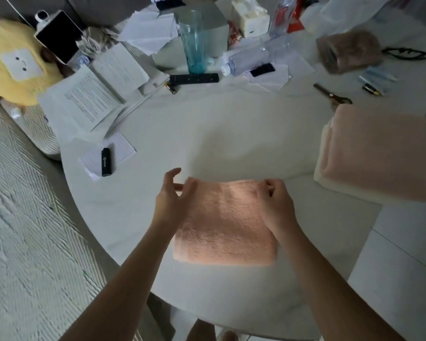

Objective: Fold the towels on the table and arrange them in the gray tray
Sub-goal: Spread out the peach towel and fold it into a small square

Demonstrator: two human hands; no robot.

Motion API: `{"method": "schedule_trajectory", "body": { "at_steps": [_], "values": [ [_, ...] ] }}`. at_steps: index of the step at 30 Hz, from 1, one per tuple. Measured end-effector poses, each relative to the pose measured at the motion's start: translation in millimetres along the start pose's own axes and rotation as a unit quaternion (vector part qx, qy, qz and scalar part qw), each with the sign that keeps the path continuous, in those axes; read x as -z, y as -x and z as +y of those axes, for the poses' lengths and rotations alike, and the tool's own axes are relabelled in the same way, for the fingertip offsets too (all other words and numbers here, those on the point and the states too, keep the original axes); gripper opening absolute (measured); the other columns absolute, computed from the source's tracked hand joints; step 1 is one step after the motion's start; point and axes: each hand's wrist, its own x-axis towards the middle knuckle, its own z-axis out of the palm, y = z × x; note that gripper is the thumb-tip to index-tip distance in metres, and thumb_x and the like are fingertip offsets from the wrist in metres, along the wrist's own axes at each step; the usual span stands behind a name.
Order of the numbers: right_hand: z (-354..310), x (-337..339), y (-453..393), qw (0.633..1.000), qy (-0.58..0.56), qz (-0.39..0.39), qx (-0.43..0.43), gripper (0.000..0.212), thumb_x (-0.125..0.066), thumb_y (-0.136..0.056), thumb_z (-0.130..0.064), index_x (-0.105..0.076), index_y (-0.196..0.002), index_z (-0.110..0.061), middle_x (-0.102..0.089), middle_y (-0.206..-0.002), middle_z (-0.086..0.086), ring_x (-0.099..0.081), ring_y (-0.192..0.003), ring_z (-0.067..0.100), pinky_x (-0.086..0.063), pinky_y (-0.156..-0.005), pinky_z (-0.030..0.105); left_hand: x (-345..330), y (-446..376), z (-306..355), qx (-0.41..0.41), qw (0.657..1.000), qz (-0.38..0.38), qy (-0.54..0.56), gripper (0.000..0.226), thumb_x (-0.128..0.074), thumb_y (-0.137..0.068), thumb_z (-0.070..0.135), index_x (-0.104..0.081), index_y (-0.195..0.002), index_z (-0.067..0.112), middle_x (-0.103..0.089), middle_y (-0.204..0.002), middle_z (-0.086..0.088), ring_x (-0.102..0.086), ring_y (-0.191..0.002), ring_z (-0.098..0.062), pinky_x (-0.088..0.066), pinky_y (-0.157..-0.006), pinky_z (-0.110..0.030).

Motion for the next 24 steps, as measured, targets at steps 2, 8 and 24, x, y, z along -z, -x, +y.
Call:
{"method": "schedule_trajectory", "body": {
  "at_steps": [2,8,24],
  "values": [
    [2.3,-3.2,3.7,0.998,0.033,0.005,0.046,0.037,-0.057,-0.094,-0.032,-0.055,-0.129,-0.022,-0.061,-0.110,0.001,-0.058,-0.100,0.015,-0.042,-0.083,0.025,1.3,-2.4,-3.0,-0.043,0.997,-0.023,-0.058,0.034,-0.053,-0.090,0.054,-0.053,-0.123,0.043,-0.064,-0.088,0.018,-0.064,-0.074,-0.002,-0.048,-0.059,-0.022],
    [6.1,-2.8,12.9,0.975,0.076,0.055,0.202,0.011,-0.073,-0.082,-0.013,-0.065,-0.089,-0.016,-0.055,-0.097,0.002,-0.052,-0.078,0.005,-0.041,-0.074,0.017,9.5,-1.1,-18.8,-0.127,0.985,-0.011,-0.113,0.007,-0.057,-0.096,0.024,-0.059,-0.092,0.030,-0.062,-0.092,0.008,-0.065,-0.069,-0.011,-0.049,-0.064,-0.026],
    [22.2,7.7,25.7,1.000,0.010,0.018,-0.002,0.026,-0.053,-0.091,-0.060,-0.055,-0.092,-0.034,-0.064,-0.082,-0.016,-0.057,-0.076,-0.015,-0.039,-0.060,0.020,23.8,22.7,-19.6,-0.022,0.990,-0.042,-0.134,0.029,-0.068,-0.084,0.052,-0.055,-0.088,0.027,-0.063,-0.082,0.017,-0.060,-0.076,0.003,-0.043,-0.059,-0.013]
  ]
}}
